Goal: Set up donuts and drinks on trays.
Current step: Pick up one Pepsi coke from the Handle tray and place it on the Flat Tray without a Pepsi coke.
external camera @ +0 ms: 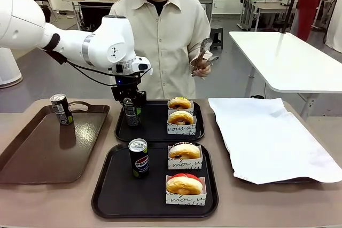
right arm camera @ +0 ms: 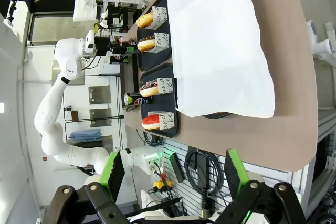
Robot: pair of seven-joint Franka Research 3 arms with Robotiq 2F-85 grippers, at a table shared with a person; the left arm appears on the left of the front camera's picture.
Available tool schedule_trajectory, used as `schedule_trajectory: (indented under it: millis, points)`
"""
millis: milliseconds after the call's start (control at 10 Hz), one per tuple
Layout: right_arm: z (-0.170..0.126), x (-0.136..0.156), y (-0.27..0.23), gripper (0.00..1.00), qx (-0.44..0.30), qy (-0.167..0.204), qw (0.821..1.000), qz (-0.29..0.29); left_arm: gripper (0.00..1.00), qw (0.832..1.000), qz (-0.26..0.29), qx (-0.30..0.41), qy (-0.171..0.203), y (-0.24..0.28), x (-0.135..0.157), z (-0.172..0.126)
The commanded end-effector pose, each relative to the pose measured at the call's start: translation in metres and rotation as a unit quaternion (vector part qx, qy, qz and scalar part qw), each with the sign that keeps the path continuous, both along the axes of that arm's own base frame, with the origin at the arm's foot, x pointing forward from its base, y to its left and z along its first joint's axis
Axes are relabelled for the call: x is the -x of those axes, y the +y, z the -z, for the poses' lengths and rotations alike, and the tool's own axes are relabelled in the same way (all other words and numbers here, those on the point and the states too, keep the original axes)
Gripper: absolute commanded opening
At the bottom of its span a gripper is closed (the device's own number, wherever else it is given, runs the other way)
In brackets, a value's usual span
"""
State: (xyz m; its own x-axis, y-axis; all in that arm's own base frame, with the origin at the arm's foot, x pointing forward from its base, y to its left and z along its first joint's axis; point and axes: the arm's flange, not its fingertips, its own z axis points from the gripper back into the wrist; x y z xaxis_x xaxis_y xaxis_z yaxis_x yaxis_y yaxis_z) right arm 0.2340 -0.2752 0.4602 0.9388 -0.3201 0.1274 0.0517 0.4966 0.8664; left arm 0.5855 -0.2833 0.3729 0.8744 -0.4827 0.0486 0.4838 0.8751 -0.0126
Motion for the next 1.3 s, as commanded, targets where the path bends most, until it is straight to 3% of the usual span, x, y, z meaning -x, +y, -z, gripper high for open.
schedule_trajectory:
  millis: [0,100,200,400,800,1000,1100,1200]
  points:
    - [0.0,-0.001,-0.001,1.0,-0.008,-0.009,1.0,0.0,1.0,0.999,0.003,-0.01,-0.032,0.002,0.016,-0.01]
    - [0.0,-0.001,-0.001,1.0,-0.008,-0.009,1.0,0.0,1.0,0.999,0.003,-0.01,-0.034,0.002,0.023,-0.019]
    - [0.0,-0.001,-0.001,1.0,-0.008,-0.009,1.0,0.0,0.82,0.999,0.002,-0.019,-0.03,0.002,0.033,-0.029]
    - [0.0,-0.001,-0.001,1.0,-0.008,-0.009,1.0,0.0,1.0,0.999,-0.014,-0.022,-0.023,0.001,0.058,-0.049]
    - [0.0,-0.001,-0.001,1.0,-0.008,-0.009,1.0,0.0,1.0,0.998,-0.043,0.0,-0.045,0.0,0.102,-0.068]
    - [0.0,-0.001,-0.001,1.0,-0.008,-0.009,1.0,0.0,1.0,0.997,-0.07,0.003,-0.027,0.009,0.115,-0.071]
    - [0.0,-0.001,-0.001,1.0,-0.008,-0.009,1.0,0.0,1.0,0.999,-0.04,-0.011,-0.033,-0.003,0.096,-0.074]
    - [0.0,-0.001,-0.001,1.0,-0.008,-0.009,1.0,0.0,1.0,0.999,-0.04,-0.011,-0.033,-0.003,0.096,-0.074]
